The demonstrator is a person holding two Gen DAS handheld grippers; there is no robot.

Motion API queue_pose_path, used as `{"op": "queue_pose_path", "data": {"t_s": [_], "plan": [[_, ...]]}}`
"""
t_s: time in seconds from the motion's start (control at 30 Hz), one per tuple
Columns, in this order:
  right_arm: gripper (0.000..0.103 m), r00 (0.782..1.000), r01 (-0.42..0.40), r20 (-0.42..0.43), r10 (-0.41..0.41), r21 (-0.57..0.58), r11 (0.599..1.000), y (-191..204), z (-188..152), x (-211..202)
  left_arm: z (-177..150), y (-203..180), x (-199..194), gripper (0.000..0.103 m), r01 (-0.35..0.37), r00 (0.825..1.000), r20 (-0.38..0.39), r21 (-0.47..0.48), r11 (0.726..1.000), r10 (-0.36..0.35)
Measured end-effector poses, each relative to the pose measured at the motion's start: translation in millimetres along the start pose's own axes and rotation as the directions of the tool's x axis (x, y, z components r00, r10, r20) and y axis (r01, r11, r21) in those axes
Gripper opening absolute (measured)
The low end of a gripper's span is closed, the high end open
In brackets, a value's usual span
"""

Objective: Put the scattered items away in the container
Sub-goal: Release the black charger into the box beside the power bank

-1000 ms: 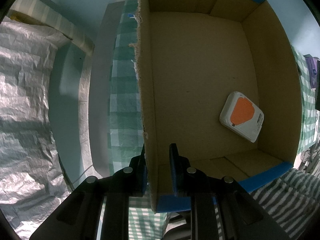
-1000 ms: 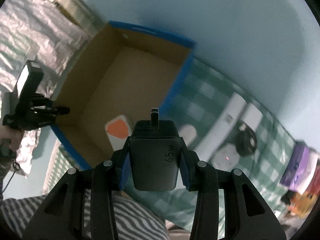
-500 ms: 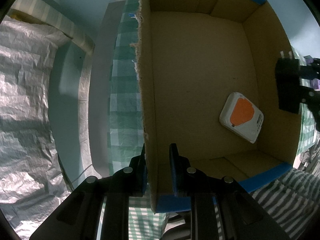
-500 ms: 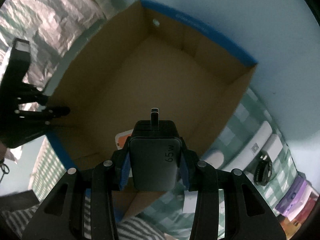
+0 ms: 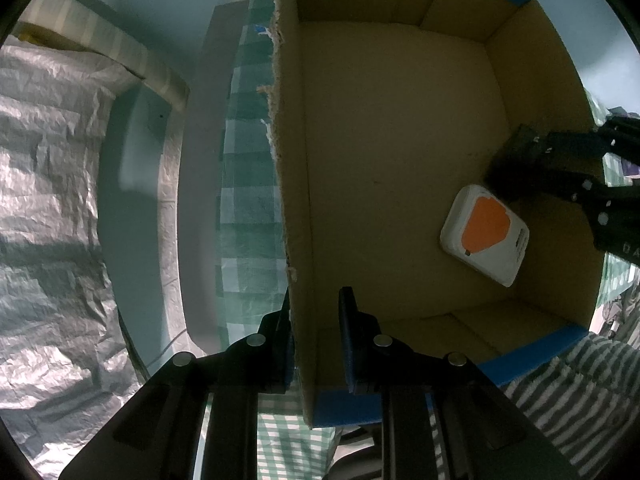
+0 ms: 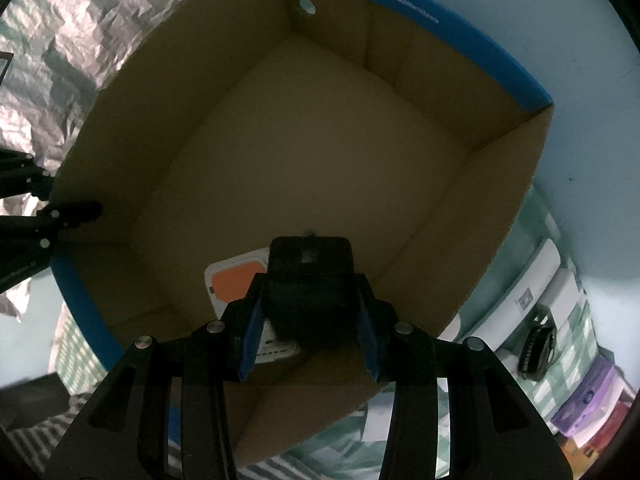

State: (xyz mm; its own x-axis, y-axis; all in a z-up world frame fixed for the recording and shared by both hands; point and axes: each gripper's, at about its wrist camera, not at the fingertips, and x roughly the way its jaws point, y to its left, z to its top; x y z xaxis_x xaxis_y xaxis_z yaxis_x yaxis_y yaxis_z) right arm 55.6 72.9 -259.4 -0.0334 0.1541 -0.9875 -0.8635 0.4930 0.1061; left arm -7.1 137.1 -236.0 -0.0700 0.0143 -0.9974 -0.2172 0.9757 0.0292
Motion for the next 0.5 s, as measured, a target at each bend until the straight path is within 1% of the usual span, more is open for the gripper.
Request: {"op": "queue_pose_path", "data": {"t_s": [0.03, 0.07, 0.13, 0.27, 0.4, 0.5], "plan": [[0.043, 1.000, 0.010, 0.010, -0.010, 0.002, 1.000, -0.4, 0.2, -1.5, 0.1, 0.1, 0.2, 0.018, 0.000, 1.000, -0.001, 0.000, 1.000, 0.000], [0.041, 1.000, 0.013, 0.017, -0.013, 0.005, 1.000, -1.5, 0.4, -3.5, 0.2, -0.4, 0.3, 0.018, 0.000, 1.000, -0.001, 0.000, 1.000, 0.000], [0.041, 1.000, -0.012, 0.017, 0.012, 0.032, 0.999, -6.6, 0.4, -6.8, 0.2, -1.0, 0.3, 0.018, -0.001, 1.000, -0.002, 0.003, 1.000, 0.001], [0.041, 1.000, -0.018, 0.021, 0.017, 0.047, 0.999, -13.0, -5.1, -13.8, -0.2, -0.9, 0.2, 0.018, -0.002, 1.000, -0.004, 0.006, 1.000, 0.002], [0.041, 0.997, -0.067, 0.045, 0.063, 0.084, 0.994, -19.1, -13.5, -29.8, -1.0, -0.2, 0.2, 0.019, 0.005, 1.000, -0.002, 0.007, 1.000, -0.005], [0.041, 0.995, -0.076, 0.066, 0.070, 0.103, 0.992, -23.0, -19.3, -43.1, -1.4, 0.4, 0.0, 0.020, 0.007, 1.000, 0.001, 0.004, 1.000, -0.007]]}}
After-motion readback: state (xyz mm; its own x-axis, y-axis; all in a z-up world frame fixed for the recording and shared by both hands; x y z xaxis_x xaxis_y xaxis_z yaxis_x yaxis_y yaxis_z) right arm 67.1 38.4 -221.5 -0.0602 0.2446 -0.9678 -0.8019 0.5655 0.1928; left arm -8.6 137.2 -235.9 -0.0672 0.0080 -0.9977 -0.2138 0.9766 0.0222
